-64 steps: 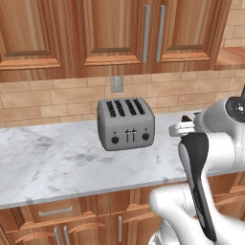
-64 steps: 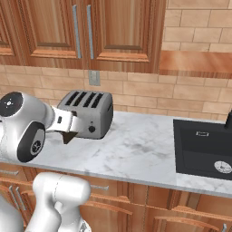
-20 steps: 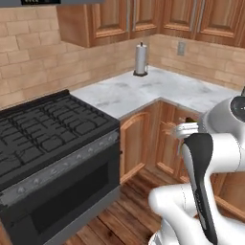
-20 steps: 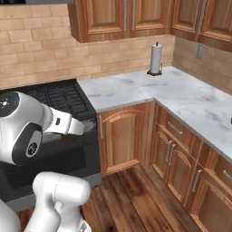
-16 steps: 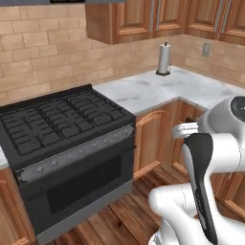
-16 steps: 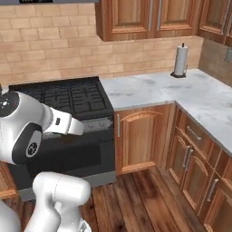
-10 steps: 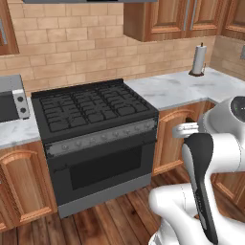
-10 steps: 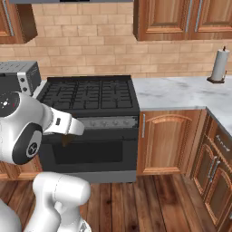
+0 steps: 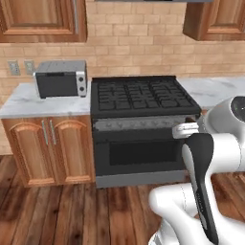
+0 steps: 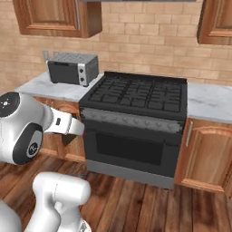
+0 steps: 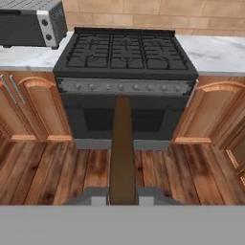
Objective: Start the toaster. Once the lever pops up, take the bread to the plate on the dining counter.
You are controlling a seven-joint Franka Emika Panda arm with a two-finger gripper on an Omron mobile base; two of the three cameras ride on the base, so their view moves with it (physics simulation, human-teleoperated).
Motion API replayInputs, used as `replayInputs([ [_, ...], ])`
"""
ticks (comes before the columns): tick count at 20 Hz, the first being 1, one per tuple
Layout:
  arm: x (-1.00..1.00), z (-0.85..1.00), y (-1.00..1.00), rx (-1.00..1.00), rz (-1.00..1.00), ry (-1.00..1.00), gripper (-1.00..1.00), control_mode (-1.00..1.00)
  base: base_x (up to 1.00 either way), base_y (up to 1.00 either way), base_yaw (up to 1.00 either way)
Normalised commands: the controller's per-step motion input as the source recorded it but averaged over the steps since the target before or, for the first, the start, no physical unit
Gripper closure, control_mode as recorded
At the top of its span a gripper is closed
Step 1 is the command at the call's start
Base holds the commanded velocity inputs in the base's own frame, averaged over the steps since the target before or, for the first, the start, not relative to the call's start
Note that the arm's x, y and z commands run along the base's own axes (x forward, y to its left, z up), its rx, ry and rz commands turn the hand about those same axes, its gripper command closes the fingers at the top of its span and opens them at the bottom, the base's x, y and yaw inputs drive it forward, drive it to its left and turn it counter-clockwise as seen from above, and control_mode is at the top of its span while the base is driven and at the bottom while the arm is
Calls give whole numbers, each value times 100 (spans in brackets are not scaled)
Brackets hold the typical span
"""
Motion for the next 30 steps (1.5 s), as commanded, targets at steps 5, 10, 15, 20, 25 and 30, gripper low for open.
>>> replayInputs([
  [5,0,0,0,0,0,0,100,100,-44,0,55],
  [10,0,0,0,0,0,0,100,100,-34,0,57],
  [15,0,0,0,0,0,0,100,100,-22,0,59],
  [20,0,0,0,0,0,0,100,100,-14,-1,58],
  [25,0,0,0,0,0,0,100,100,-11,-2,58],
  [30,0,0,0,0,0,0,100,100,-10,-3,58],
])
